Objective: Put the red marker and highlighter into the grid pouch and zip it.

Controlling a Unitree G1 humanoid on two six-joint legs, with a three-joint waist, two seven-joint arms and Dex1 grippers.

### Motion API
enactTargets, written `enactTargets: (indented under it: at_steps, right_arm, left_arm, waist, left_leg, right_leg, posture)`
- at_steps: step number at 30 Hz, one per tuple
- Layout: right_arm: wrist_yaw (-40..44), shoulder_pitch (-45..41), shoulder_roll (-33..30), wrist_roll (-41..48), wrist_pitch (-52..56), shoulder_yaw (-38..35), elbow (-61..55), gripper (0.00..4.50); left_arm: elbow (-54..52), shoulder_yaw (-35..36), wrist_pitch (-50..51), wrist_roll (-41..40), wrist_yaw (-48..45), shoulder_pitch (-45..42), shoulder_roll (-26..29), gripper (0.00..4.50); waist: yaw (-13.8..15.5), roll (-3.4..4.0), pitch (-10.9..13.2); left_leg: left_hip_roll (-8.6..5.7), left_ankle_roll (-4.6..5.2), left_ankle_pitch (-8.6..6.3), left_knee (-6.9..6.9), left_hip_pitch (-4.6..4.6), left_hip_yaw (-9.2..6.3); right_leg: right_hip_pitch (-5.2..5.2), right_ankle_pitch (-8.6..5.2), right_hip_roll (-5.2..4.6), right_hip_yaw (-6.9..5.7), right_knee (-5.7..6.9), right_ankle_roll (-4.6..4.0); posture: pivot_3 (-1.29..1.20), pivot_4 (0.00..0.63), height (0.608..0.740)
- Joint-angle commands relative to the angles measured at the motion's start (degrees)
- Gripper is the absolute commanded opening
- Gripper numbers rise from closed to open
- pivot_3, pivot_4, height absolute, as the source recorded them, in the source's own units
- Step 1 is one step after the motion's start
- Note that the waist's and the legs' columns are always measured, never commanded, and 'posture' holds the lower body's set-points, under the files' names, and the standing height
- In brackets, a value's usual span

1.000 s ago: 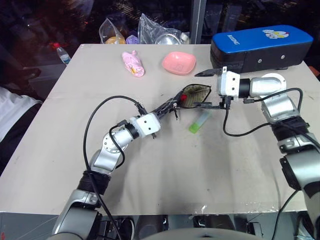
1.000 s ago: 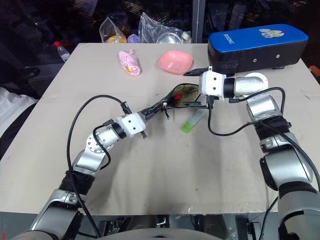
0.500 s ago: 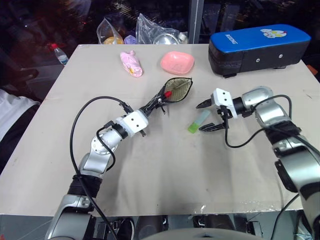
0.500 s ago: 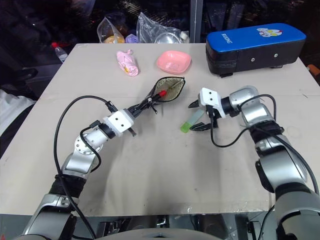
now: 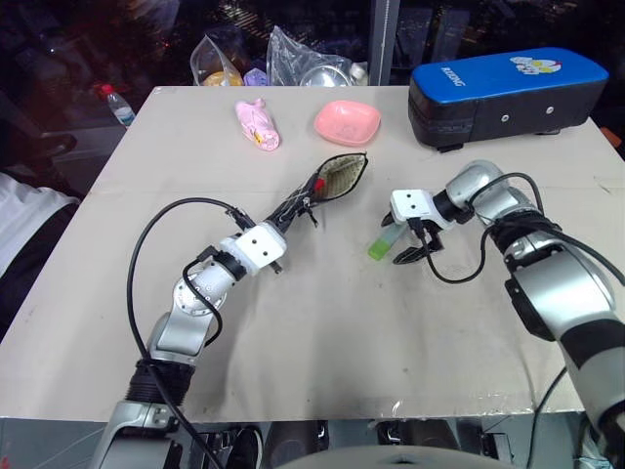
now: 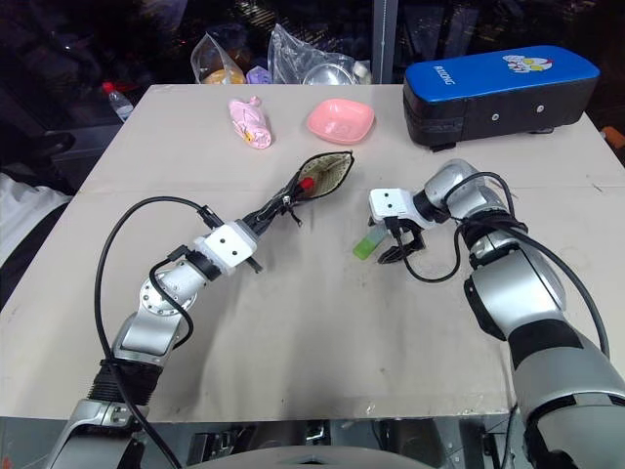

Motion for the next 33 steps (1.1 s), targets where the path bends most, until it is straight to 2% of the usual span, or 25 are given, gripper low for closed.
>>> enactTargets:
  at_steps: [1,2,3,5,9,10,12,17,20,23,28,33]
  right_arm:
    - [-1.5,-1.2,0.0,-2.9,2.6,0.2,1.4,4.45]
    - [-1.2,-1.4,0.1,-3.1,3.6,0.0,1.6,3.94]
    - [-0.8,-1.6,0.1,-3.2,4.3,-0.1,1.7,3.77]
    - [-0.2,-1.7,-0.2,-3.7,5.4,-0.2,1.8,3.04]
    - [0.7,-1.4,-0.7,-4.0,6.3,-0.9,1.6,1.16]
    - [1.0,-1.3,-0.9,-3.9,6.7,-1.1,1.5,0.98]
    - [1.2,-1.1,-1.3,-3.5,7.4,-1.7,1.2,0.81]
    - [0.6,-1.0,-3.0,-1.5,5.4,-4.2,-1.6,0.81]
    - [-3.2,-0.5,-4.9,-1.9,1.5,-4.8,-6.1,0.81]
    - [-3.3,2.3,-7.4,2.1,1.8,-7.9,-17.7,0.81]
    - [-5.4,10.1,-11.5,5.6,10.1,-11.4,-41.5,0.81]
    - [-13.4,14.3,-14.0,1.5,13.5,-11.9,-56.9,0.81]
  left_arm:
    - [-3.1,1.0,0.5,0.1,1.1,0.0,0.2,0.00]
    - [-3.3,1.0,0.6,0.1,1.1,0.1,0.2,0.00]
    - [-3.5,1.0,0.7,0.1,1.1,0.1,0.2,0.00]
    - [-3.7,0.9,0.9,0.1,1.2,0.2,0.2,0.00]
    - [-3.8,0.6,1.2,0.1,1.1,0.1,0.1,0.00]
    - [-3.7,0.4,1.1,0.1,1.0,-0.1,0.0,0.00]
    - [-3.3,0.1,1.0,0.1,0.8,-0.6,-0.1,0.00]
    - [-2.3,-1.2,0.5,0.0,0.0,-2.4,-0.6,0.00]
    - [-2.0,-1.9,0.1,0.5,-0.5,-3.4,-0.5,0.00]
    - [-1.3,-2.6,-0.1,0.7,-1.1,-5.5,-0.3,0.00]
    - [0.5,-4.0,-0.8,0.4,-2.2,-8.0,-1.1,0.00]
    - [4.0,-5.5,-2.5,0.5,-2.7,-9.9,-2.2,0.00]
  waist:
    - [0.0,0.00,0.0]
    - [0.0,0.00,0.0]
    - [0.0,0.00,0.0]
    - [0.0,-0.01,0.0]
    - [0.1,-0.01,0.0]
    - [0.1,-0.01,0.0]
    - [0.1,-0.01,0.0]
    - [0.4,0.00,0.0]
    - [0.1,0.01,0.0]
    - [-0.1,0.02,0.0]
    - [0.1,0.03,0.0]
    - [0.1,0.02,0.0]
  left_leg:
    - [0.00,0.00,0.00,0.01,0.00,0.00]
    - [0.00,-0.01,0.00,0.02,0.01,0.00]
    - [0.00,-0.01,0.00,0.02,0.01,-0.01]
    - [0.00,-0.01,0.00,0.03,0.03,-0.01]
    - [0.00,-0.01,0.00,0.05,0.03,-0.02]
    - [0.00,-0.01,0.00,0.05,0.03,-0.02]
    - [0.00,-0.01,0.00,0.04,0.02,-0.02]
    - [-0.05,-0.01,0.00,0.04,-0.05,-0.07]
    - [-0.08,0.00,0.00,0.03,-0.08,-0.04]
    - [-0.08,-0.01,0.00,-0.01,-0.06,-0.02]
    - [0.00,-0.03,0.01,-0.04,-0.07,-0.07]
    - [-0.06,-0.02,0.01,0.00,-0.07,-0.03]
  right_leg:
    - [0.00,0.00,0.00,0.00,0.01,0.00]
    - [0.01,0.01,0.00,0.00,0.02,-0.01]
    - [0.02,0.01,-0.01,-0.01,0.03,-0.01]
    - [0.05,0.01,-0.01,0.00,0.03,-0.02]
    - [0.05,0.03,-0.02,-0.01,0.06,-0.05]
    - [0.05,0.03,-0.02,-0.01,0.06,-0.05]
    - [0.05,0.03,-0.03,-0.02,0.03,-0.05]
    - [0.04,0.03,-0.11,-0.09,0.01,-0.05]
    - [0.02,0.03,-0.17,-0.10,-0.02,-0.04]
    - [-0.02,0.03,-0.15,-0.10,-0.02,-0.03]
    - [-0.03,0.03,-0.07,-0.13,-0.02,-0.03]
    - [-0.03,0.03,-0.09,-0.10,-0.01,-0.03]
  posture:
    - [0.00,0.150,0.740]
    - [0.00,0.150,0.740]
    - [0.00,0.150,0.740]
    - [0.00,0.150,0.740]
    - [0.00,0.150,0.740]
    - [0.00,0.150,0.740]
    - [0.00,0.150,0.740]
    - [0.00,0.150,0.740]
    - [0.00,0.150,0.740]
    - [0.00,0.150,0.740]
    - [0.00,0.150,0.740]
    - [0.00,0.150,0.740]
